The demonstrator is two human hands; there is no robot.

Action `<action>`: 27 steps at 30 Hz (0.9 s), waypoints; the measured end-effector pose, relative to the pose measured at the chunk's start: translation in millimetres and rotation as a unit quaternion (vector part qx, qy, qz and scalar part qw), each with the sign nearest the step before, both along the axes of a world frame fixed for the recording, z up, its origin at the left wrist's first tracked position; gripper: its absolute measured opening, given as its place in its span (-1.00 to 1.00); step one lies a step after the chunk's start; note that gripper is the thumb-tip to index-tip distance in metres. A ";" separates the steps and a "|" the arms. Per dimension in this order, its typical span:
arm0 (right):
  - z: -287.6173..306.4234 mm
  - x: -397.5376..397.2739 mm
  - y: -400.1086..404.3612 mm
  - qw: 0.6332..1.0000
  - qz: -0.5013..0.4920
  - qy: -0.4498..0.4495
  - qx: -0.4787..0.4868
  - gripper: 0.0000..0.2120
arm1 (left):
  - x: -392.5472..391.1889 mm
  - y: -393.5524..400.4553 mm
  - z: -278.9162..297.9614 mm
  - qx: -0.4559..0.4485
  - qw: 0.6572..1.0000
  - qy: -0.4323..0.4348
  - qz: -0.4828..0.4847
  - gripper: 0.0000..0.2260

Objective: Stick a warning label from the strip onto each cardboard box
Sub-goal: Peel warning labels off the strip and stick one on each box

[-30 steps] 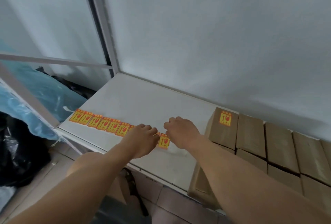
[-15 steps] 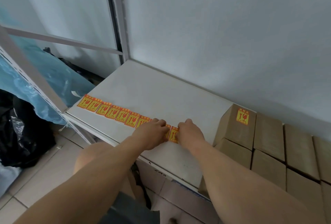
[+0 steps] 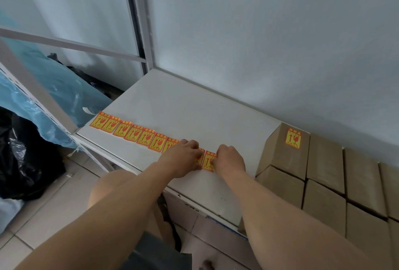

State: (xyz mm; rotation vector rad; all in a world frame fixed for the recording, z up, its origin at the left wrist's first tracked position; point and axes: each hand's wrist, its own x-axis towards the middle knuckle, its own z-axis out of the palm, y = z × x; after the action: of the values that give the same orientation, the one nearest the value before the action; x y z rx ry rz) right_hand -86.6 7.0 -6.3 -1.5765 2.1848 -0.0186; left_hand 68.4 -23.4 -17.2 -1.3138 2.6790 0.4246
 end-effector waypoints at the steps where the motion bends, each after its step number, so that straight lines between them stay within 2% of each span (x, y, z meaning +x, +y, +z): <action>1: -0.6 -0.3 -0.4 1.000 -0.006 -0.008 0.003 -0.80 | -0.3 0.2 0.3 0.000 1.000 0.001 0.001 -0.54; 6: -0.6 -2.7 -3.5 0.999 -0.030 -0.034 0.011 -0.79 | 0.1 0.4 0.8 0.000 1.000 0.008 0.007 -0.54; 11: -0.8 -2.1 -6.0 0.999 -0.037 -0.015 0.013 -0.80 | 0.0 0.3 -0.2 0.011 1.000 0.014 0.009 -0.53; 18: 2.9 0.2 -7.2 0.998 -0.024 -0.004 0.052 -0.73 | 0.8 -1.4 -2.3 -0.005 1.000 0.010 -0.009 -0.65; 20: 4.1 0.9 -6.2 0.999 -0.016 -0.013 0.046 -0.73 | -0.3 -1.4 -2.7 -0.006 1.000 0.017 0.003 -0.64; 24: 2.3 -2.4 -3.4 0.999 -0.001 -0.050 0.011 -0.85 | -1.3 -0.8 -1.9 -0.008 1.000 0.015 0.007 -0.63; 27: 2.1 -4.8 -0.4 0.996 -0.015 -0.084 -0.015 -0.76 | -0.7 0.1 -3.6 -0.018 1.000 0.015 0.002 -0.64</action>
State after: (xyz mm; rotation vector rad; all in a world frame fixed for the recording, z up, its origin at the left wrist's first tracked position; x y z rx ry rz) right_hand -91.4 6.7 -4.2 -1.5008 2.0872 -0.1882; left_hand 67.7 -23.3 -20.8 -1.3332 2.7210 0.4016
